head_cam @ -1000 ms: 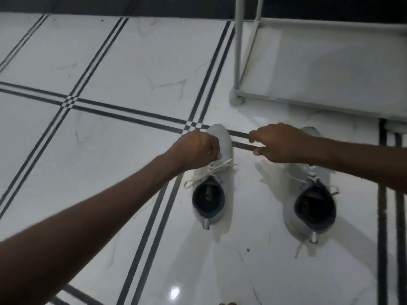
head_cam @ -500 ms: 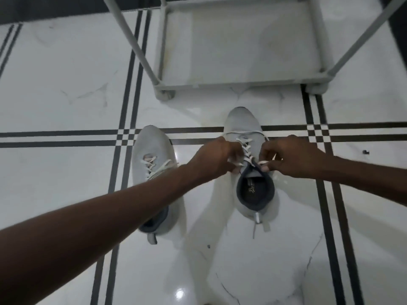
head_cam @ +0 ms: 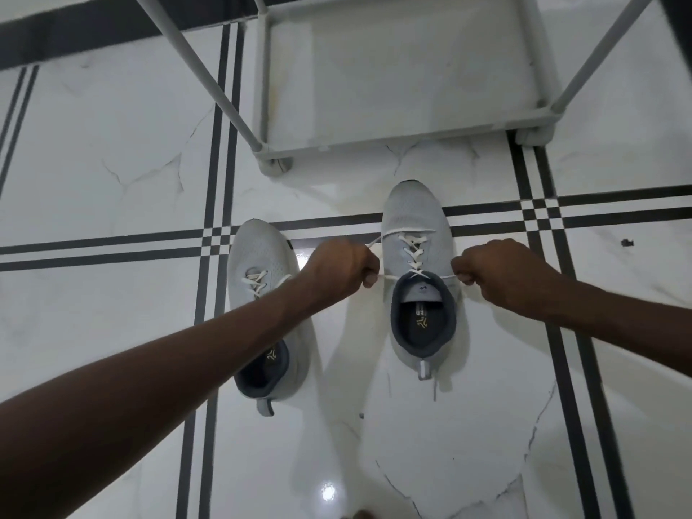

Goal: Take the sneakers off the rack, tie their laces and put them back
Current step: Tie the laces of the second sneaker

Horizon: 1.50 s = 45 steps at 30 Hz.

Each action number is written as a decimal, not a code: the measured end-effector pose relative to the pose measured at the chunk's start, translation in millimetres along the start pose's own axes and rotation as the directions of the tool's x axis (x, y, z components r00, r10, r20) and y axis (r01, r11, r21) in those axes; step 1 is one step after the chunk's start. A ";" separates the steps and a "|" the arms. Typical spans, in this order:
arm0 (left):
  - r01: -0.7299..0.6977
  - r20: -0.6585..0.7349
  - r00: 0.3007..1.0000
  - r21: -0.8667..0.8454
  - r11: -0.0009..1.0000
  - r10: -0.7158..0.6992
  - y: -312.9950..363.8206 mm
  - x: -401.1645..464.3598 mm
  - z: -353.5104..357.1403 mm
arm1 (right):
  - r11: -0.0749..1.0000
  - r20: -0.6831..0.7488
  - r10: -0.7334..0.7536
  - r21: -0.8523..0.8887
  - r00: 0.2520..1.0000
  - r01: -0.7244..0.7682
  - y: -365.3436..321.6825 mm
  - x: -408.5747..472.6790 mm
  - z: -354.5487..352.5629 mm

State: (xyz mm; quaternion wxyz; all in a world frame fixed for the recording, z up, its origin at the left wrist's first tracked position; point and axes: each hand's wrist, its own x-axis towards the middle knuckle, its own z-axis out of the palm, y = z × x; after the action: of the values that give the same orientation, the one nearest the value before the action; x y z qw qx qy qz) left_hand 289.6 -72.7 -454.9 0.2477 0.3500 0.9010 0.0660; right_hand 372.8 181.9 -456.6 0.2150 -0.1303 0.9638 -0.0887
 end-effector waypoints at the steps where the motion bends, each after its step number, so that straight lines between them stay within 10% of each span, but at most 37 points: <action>1: -0.014 -0.038 0.999 0.003 1.000 0.014 -0.7 1.2 -3.5 | 1.000 -0.041 0.001 0.011 0.999 -0.001 0.4 0.6 0.6; 4: -0.021 -0.332 0.942 0.070 0.997 0.043 -3.6 -0.8 -10.1 | 0.961 -0.303 0.146 0.269 0.942 -0.063 2.1 -4.6 -1.8; 6: 0.241 -0.382 0.889 -0.081 0.967 -0.254 0.7 -5.6 -7.7 | 0.907 -0.338 0.364 0.340 0.868 -0.248 0.0 -7.3 -2.8; 9: 0.557 0.180 0.792 -0.603 0.571 -0.583 13.5 2.4 -2.9 | 0.516 0.248 0.484 0.693 0.839 -0.503 -16.2 -3.5 -6.1; 12: 0.504 0.284 0.770 -0.820 0.273 -0.571 19.6 23.1 -4.8 | -0.007 0.522 0.426 0.818 0.739 -0.574 -25.8 11.3 -9.7; 19: 0.285 0.220 0.894 -0.952 0.115 -0.389 35.1 34.4 -22.4 | -0.248 0.429 0.378 0.901 0.820 -0.357 -11.0 28.8 -40.0; 29: 0.218 0.205 0.976 -0.905 0.366 -0.075 48.2 36.4 -32.2 | 0.072 0.065 0.413 0.992 0.909 -0.104 -16.7 39.8 -73.9; 37: 0.214 0.198 0.977 -0.939 0.270 -0.084 32.7 29.2 -53.1 | 0.443 0.110 0.257 0.870 0.960 -0.218 -16.8 31.2 -47.0; 41: 0.011 -0.016 0.999 -0.771 0.636 -0.036 21.7 26.3 -59.2 | 0.638 0.200 0.157 0.727 0.967 -0.254 -15.6 31.6 -55.2; 45: -0.182 -0.383 0.923 -0.342 0.922 0.040 34.8 27.3 -46.9 | 0.824 -0.031 0.201 0.545 0.979 -0.152 -22.0 43.3 -56.6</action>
State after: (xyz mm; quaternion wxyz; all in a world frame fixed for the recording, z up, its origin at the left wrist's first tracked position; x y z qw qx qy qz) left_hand 270.1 -26.0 -414.9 0.1317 0.3297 0.8808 0.3134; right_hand 314.9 155.0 -418.0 0.2081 0.0294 0.9161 -0.3416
